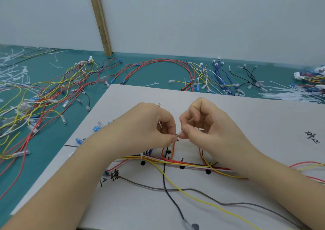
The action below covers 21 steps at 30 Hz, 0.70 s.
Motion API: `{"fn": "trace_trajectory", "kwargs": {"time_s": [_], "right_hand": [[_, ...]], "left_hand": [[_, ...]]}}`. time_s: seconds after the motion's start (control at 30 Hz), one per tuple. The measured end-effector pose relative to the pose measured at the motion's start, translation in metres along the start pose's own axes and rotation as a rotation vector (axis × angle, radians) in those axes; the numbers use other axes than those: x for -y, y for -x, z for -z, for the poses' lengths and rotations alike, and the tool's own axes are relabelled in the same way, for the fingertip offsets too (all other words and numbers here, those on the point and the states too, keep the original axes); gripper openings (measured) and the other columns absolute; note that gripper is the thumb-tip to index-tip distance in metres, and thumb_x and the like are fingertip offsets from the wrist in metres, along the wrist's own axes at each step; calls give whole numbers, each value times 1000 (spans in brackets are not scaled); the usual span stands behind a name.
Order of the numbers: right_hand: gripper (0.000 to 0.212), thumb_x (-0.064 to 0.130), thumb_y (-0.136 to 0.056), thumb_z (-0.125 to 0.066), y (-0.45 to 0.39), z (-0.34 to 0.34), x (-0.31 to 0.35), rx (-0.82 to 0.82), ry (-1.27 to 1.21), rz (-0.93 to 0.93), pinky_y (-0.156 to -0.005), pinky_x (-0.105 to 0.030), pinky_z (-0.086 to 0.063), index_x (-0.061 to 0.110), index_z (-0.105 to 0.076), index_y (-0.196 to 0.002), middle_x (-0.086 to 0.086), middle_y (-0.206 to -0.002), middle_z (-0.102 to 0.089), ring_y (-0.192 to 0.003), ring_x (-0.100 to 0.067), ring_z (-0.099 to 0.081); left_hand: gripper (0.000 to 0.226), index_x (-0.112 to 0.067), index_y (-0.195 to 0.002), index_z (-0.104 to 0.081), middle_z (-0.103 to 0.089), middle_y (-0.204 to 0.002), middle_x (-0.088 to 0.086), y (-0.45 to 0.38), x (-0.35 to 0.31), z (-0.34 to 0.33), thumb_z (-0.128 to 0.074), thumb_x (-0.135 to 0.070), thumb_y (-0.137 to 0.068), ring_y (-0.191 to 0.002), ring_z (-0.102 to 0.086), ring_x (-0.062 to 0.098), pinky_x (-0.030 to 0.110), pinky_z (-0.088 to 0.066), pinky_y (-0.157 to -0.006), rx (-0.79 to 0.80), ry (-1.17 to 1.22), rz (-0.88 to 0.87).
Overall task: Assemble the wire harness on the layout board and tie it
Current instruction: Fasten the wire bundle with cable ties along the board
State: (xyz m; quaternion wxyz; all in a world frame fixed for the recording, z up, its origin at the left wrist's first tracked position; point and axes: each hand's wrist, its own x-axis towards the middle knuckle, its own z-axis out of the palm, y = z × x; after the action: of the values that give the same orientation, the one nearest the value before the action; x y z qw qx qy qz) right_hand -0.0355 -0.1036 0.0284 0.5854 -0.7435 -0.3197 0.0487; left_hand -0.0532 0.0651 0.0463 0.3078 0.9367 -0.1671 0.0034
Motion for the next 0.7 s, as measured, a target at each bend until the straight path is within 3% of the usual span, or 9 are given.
{"fn": "trace_trajectory", "kwargs": {"time_s": [0.1,0.2,0.33,0.5,0.57,0.7], "right_hand": [[31,2,-77,-48,2,1,5,2,-3,70,-71,-46,-50,29,-36,-67,5,-71,-50,-65,-10,-49],[31,0,-78,-45,0,6,8,-26,-80,103,-75,-39,-54,26,-36,-64,-6,-71,-44,-68,-28,-47],[35,-2,-78,-46,0,8,10,-19,-170,119,-77,-37,-56,30,-38,-63,-3,-74,-49,-69,-19,-53],[28,-10,-82,-55,-4,12,6,-14,-275,52,-72,-23,-55,15,-44,-77,5,-70,-59,-68,-12,-59],[27,-9,-86,-52,-7,17,5,-29,-135,45,-73,-22,-53,18,-53,-88,6,-74,-65,-73,-9,-62],[34,-7,-89,-46,-7,21,-4,82,517,196,-86,-16,-45,18,-64,-103,4,-97,-69,-94,-6,-60]], "left_hand": [[15,-26,-61,-62,-56,-53,-24,1,0,1,-68,-21,-74,-50,-51,-4,6,-37,-51,34,-40,-8],[22,-27,-57,-57,-52,-46,-26,2,0,0,-65,-18,-76,-48,-50,-7,4,-35,-49,72,-107,-17],[25,-29,-56,-55,-51,-45,-27,0,0,0,-62,-19,-77,-47,-49,-8,5,-35,-50,108,-138,-14],[28,-28,-53,-52,-50,-42,-27,-1,2,-3,-62,-19,-78,-48,-49,-10,4,-35,-51,102,-179,-36],[23,-26,-56,-55,-51,-44,-26,-1,3,-4,-60,-23,-78,-51,-49,-9,5,-36,-53,83,-168,-29],[29,-29,-50,-50,-52,-51,-25,1,5,-3,-57,-24,-78,-56,-49,-8,7,-36,-56,25,-172,-67]]}}
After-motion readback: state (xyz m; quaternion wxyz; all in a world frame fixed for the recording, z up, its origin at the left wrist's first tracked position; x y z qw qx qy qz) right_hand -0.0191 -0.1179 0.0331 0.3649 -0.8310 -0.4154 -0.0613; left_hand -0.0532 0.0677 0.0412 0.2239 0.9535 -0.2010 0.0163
